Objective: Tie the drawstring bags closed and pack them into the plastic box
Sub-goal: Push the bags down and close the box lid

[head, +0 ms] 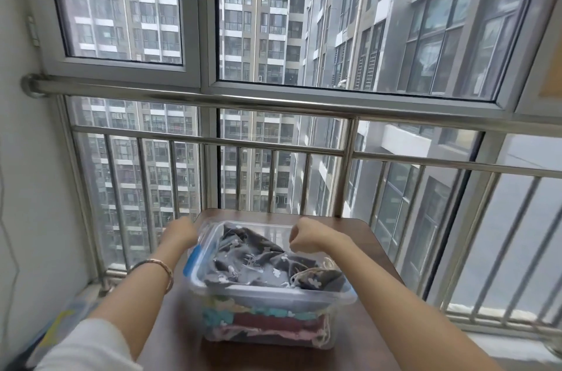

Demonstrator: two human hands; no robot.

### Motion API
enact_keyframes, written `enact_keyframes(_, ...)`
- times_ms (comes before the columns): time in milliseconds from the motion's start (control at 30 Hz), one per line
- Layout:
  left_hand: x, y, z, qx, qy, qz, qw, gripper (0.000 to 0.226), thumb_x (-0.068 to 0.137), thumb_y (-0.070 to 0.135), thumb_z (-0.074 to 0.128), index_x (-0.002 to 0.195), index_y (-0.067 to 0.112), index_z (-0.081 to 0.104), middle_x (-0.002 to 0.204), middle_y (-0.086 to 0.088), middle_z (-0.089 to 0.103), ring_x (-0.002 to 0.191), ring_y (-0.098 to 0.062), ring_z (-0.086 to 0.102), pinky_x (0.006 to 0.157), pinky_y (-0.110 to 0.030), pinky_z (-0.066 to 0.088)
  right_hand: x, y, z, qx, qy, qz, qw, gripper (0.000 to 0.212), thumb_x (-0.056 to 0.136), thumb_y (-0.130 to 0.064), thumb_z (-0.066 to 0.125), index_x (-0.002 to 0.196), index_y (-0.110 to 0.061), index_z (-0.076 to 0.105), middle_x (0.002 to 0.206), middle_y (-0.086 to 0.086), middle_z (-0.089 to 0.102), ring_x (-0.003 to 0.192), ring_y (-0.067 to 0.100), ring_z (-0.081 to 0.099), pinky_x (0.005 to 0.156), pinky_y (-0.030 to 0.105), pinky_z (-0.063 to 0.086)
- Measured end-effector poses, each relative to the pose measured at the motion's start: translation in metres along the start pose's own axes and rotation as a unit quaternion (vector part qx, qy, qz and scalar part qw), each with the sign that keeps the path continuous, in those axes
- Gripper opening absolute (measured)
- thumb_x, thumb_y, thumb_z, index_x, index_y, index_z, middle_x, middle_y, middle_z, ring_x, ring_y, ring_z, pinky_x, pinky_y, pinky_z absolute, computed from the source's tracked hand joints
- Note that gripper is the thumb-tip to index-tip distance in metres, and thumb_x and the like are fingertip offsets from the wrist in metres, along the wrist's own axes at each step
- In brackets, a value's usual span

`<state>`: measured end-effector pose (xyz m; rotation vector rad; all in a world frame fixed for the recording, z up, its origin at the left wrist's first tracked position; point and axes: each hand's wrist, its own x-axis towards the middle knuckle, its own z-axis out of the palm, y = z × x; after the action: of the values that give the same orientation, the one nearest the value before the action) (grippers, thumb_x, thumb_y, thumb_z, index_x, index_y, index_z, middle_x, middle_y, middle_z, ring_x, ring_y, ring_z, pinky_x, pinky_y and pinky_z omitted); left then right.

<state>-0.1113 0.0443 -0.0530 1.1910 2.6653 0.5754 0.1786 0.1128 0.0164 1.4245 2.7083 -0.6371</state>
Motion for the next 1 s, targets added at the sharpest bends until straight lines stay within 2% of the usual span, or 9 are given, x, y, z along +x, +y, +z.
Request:
enact_keyframes(133,0.001,-0.020,0.027,-0.003,-0.075,-0.036,0.997,0.017,0.094,0.015,0.050,0.099,0.001,0.060,0.089,-0.011,0.061,0.086,-0.026,0.063,0.075,-0.033,0.051,0.004,0.002,0.005,0.050,0.064,-0.031,0.996,0.026,0.085,-0.005,0.052,0.100,0.001,0.072,0.104,0.012,0.072,0.096,0.023,0.067,0.088,0.037,0.057)
enact_keyframes(233,0.001,-0.025,0.040,-0.193,-0.176,-0.061,0.963,0.027,0.098,0.009,0.047,0.118,-0.006,0.058,0.081,-0.011,0.058,0.067,-0.019,0.055,0.060,-0.025,0.051,0.009,0.008,0.003,0.072,0.109,-0.037,0.991,0.023,0.085,-0.006,0.052,0.094,-0.005,0.073,0.095,0.007,0.072,0.088,0.020,0.066,0.081,0.033,0.057)
enact_keyframes(333,0.001,-0.031,0.052,-0.330,-0.154,-0.079,0.928,0.014,0.095,0.013,0.052,0.102,0.007,0.063,0.101,-0.015,0.063,0.075,-0.019,0.061,0.054,-0.023,0.056,0.004,0.009,-0.006,0.049,0.038,-0.029,0.998,0.016,0.085,-0.009,0.055,0.090,-0.004,0.070,0.087,0.009,0.073,0.071,0.016,0.067,0.066,0.030,0.058)
enact_keyframes(467,0.004,-0.027,0.051,-0.130,-0.153,-0.063,0.978,0.027,0.096,0.023,0.055,0.110,0.001,0.060,0.095,-0.014,0.062,0.082,-0.023,0.058,0.081,-0.029,0.053,-0.009,0.002,-0.015,-0.012,-0.082,-0.008,0.997,0.021,0.084,-0.006,0.055,0.096,0.004,0.069,0.089,0.014,0.075,0.062,0.018,0.067,0.051,0.023,0.048)
enact_keyframes(567,0.002,-0.031,0.050,-0.040,-0.096,-0.009,0.995,0.016,0.097,0.027,0.050,0.098,0.015,0.061,0.093,-0.008,0.063,0.076,-0.019,0.059,0.077,-0.030,0.055,-0.004,0.000,-0.007,-0.032,-0.162,0.043,0.985,0.029,0.089,-0.009,0.054,0.112,0.009,0.061,0.091,0.016,0.072,0.067,0.027,0.070,0.070,0.037,0.060)
enact_keyframes(733,0.003,-0.040,0.044,-0.054,0.040,0.021,0.998,0.013,0.091,0.020,0.049,0.079,0.020,0.053,0.092,-0.007,0.056,0.076,-0.022,0.055,0.069,-0.034,0.049,0.011,0.002,0.017,-0.065,-0.277,0.109,0.952,0.056,0.088,-0.024,0.057,0.138,-0.002,0.043,0.130,0.019,0.054,0.101,0.042,0.064,0.094,0.059,0.050)
enact_keyframes(867,-0.007,-0.021,0.025,-0.151,0.073,0.051,0.984,0.023,0.082,0.025,0.072,0.079,0.015,0.052,0.095,-0.011,0.057,0.072,-0.020,0.054,0.064,-0.028,0.041,0.005,0.003,0.023,-0.093,-0.240,0.076,0.963,0.044,0.090,-0.026,0.058,0.128,-0.005,0.051,0.117,0.014,0.059,0.093,0.034,0.065,0.089,0.047,0.055)
enact_keyframes(933,-0.008,-0.013,0.015,-0.173,0.094,0.059,0.979,0.026,0.079,0.029,0.074,0.080,0.016,0.052,0.097,-0.012,0.057,0.071,-0.019,0.056,0.060,-0.025,0.041,-0.004,-0.008,0.017,-0.152,-0.121,0.000,0.981,0.027,0.089,-0.026,0.057,0.106,-0.005,0.061,0.092,0.007,0.063,0.075,0.024,0.062,0.070,0.031,0.054)
enact_keyframes(1000,-0.010,-0.004,0.007,-0.181,0.115,0.066,0.975,0.025,0.079,0.029,0.074,0.081,0.017,0.052,0.105,-0.014,0.054,0.073,-0.021,0.060,0.061,-0.026,0.046,-0.011,-0.029,0.018,-0.066,-0.055,-0.115,0.990,0.030,0.093,-0.031,0.055,0.101,-0.004,0.067,0.091,0.007,0.067,0.079,0.022,0.063,0.072,0.030,0.053)
